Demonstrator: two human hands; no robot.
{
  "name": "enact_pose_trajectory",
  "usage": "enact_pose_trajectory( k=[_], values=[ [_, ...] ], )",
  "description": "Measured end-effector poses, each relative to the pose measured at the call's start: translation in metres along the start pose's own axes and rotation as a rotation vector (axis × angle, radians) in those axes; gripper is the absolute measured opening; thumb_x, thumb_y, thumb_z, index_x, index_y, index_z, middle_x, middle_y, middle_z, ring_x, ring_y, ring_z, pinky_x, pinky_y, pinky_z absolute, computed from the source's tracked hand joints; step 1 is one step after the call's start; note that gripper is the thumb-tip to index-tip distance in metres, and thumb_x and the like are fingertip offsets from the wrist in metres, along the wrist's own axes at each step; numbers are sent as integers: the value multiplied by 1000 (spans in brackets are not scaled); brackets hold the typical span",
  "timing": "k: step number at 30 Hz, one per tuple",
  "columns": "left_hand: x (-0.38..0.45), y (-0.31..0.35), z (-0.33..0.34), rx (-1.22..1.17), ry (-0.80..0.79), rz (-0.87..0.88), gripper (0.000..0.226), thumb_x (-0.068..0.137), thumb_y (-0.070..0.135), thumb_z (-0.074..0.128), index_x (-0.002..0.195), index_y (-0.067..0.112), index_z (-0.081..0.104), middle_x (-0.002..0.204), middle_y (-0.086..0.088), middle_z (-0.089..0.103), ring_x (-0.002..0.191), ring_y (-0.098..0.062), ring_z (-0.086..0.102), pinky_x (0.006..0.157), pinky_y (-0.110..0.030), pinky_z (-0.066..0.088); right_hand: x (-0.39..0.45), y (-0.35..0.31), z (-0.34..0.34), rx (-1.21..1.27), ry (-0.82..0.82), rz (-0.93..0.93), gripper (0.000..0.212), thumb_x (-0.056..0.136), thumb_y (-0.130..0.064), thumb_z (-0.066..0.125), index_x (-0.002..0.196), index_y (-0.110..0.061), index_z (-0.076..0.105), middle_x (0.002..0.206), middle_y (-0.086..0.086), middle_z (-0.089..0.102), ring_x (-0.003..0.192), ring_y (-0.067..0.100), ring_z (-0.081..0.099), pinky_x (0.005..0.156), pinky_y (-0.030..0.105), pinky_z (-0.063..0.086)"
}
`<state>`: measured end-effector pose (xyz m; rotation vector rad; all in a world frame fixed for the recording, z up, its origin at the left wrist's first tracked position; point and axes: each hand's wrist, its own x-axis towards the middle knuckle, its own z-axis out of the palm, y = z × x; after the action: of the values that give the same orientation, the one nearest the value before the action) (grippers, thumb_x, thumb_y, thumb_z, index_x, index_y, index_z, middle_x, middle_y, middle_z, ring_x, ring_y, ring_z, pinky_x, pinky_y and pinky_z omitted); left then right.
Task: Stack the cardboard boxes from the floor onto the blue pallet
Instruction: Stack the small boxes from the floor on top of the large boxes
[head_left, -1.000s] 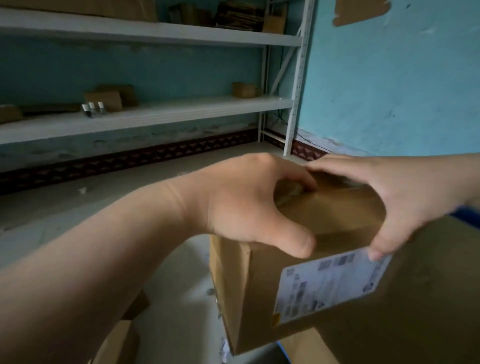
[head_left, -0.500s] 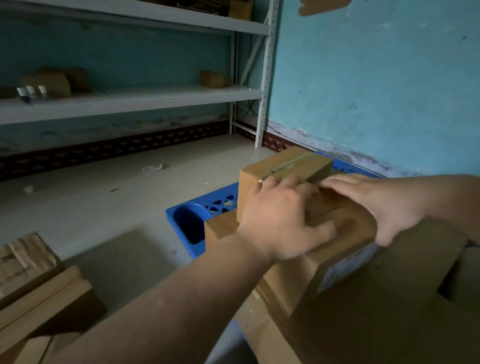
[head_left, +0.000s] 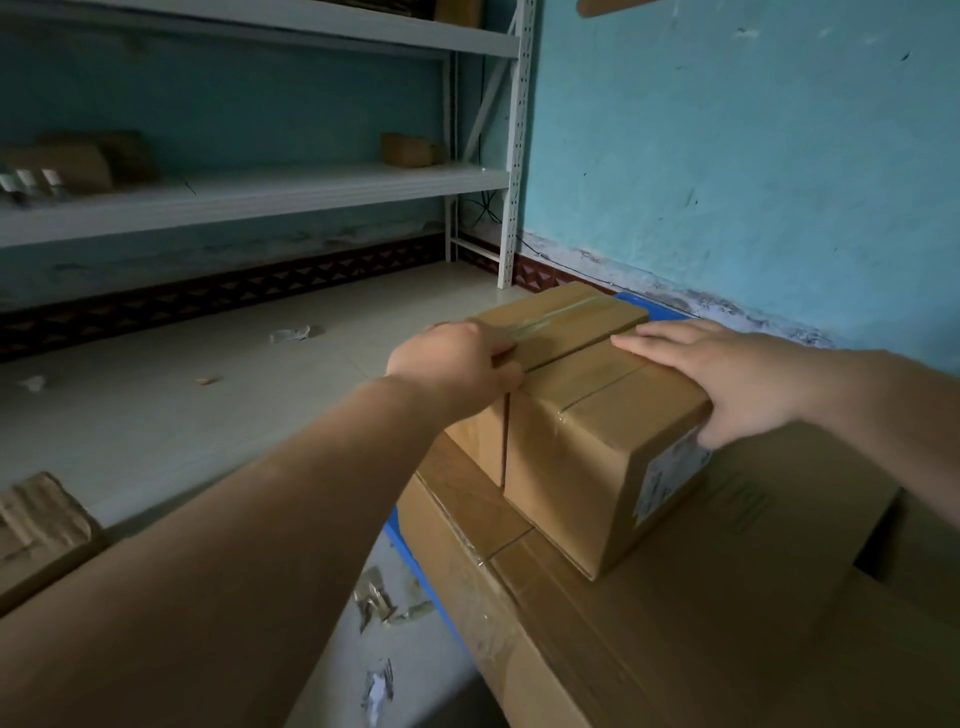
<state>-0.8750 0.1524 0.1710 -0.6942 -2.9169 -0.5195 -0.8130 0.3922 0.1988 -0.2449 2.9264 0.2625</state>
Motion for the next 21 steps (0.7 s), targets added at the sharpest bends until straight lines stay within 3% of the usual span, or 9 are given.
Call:
enact_pose_trajectory(
  k=[4, 6, 8, 10, 11, 14, 16, 19, 21],
  values=[
    [-15, -7, 0, -97, 82, 14, 29, 88, 31, 47, 111, 20, 62, 119, -1, 62, 109, -24, 55, 89, -41, 49, 0, -21, -5, -26, 31, 35, 114, 67, -25, 72, 144, -43, -10, 155, -17, -2, 141, 14, 11, 105, 38, 37],
    [-32, -17, 1, -164, 229, 59, 27, 90, 28, 47, 112, 22, 63, 119, 1, 62, 109, -20, 55, 88, -38, 48, -13, -46, -17, 119, 49, -82, 115, 66, -22, 74, 143, -47, -8, 150, -27, -1, 140, 2, 3, 113, 34, 24],
    [-55, -36, 0, -190, 403, 71, 27, 89, 28, 48, 111, 22, 63, 113, 2, 63, 106, -19, 55, 82, -34, 48, -31, -92, -38, 311, 98, -239, 109, 64, -22, 74, 139, -55, 3, 135, -42, 9, 130, -15, 7, 108, 19, 18],
    [-80, -62, 1, -145, 507, 56, 29, 84, 29, 50, 108, 21, 64, 106, 1, 65, 102, -22, 57, 76, -33, 47, -39, -147, -47, 414, 283, -387, 94, 61, -35, 74, 137, -51, 20, 126, -44, 20, 123, -21, 17, 99, 2, 16],
    [-93, -76, 1, -107, 527, 38, 31, 81, 29, 51, 106, 20, 64, 105, 0, 65, 100, -24, 58, 74, -33, 47, -36, -174, -44, 426, 430, -461, 86, 63, -42, 73, 136, -43, 29, 127, -36, 28, 124, -15, 23, 98, 0, 16],
    [-136, -122, 5, -38, 544, -129, 36, 75, 33, 52, 107, 21, 63, 105, 0, 66, 99, -26, 58, 73, -33, 45, -7, -250, -13, 449, 684, -583, 69, 65, -42, 68, 128, -22, 47, 127, -7, 50, 119, 15, 45, 102, 31, 36],
    [-171, -155, 9, -31, 524, -278, 39, 76, 37, 53, 111, 22, 60, 110, 1, 64, 102, -25, 58, 76, -33, 47, 20, -296, 18, 414, 591, -580, 71, 68, -42, 70, 130, -20, 44, 131, -1, 49, 120, 22, 46, 97, 42, 40],
    [-233, -205, 22, -48, 397, -548, 47, 79, 36, 62, 124, 26, 52, 124, 3, 57, 113, -22, 53, 87, -35, 48, 45, -355, 71, 421, 224, -505, 86, 72, -45, 71, 142, -26, 25, 144, -4, 31, 130, 20, 34, 102, 38, 35],
    [-274, -233, 39, -64, 287, -710, 57, 77, 39, 65, 129, 28, 45, 131, 2, 53, 118, -21, 50, 90, -37, 48, 51, -386, 101, 380, 100, -510, 90, 72, -46, 71, 143, -28, 19, 147, -5, 27, 132, 21, 33, 102, 39, 36]
  ],
)
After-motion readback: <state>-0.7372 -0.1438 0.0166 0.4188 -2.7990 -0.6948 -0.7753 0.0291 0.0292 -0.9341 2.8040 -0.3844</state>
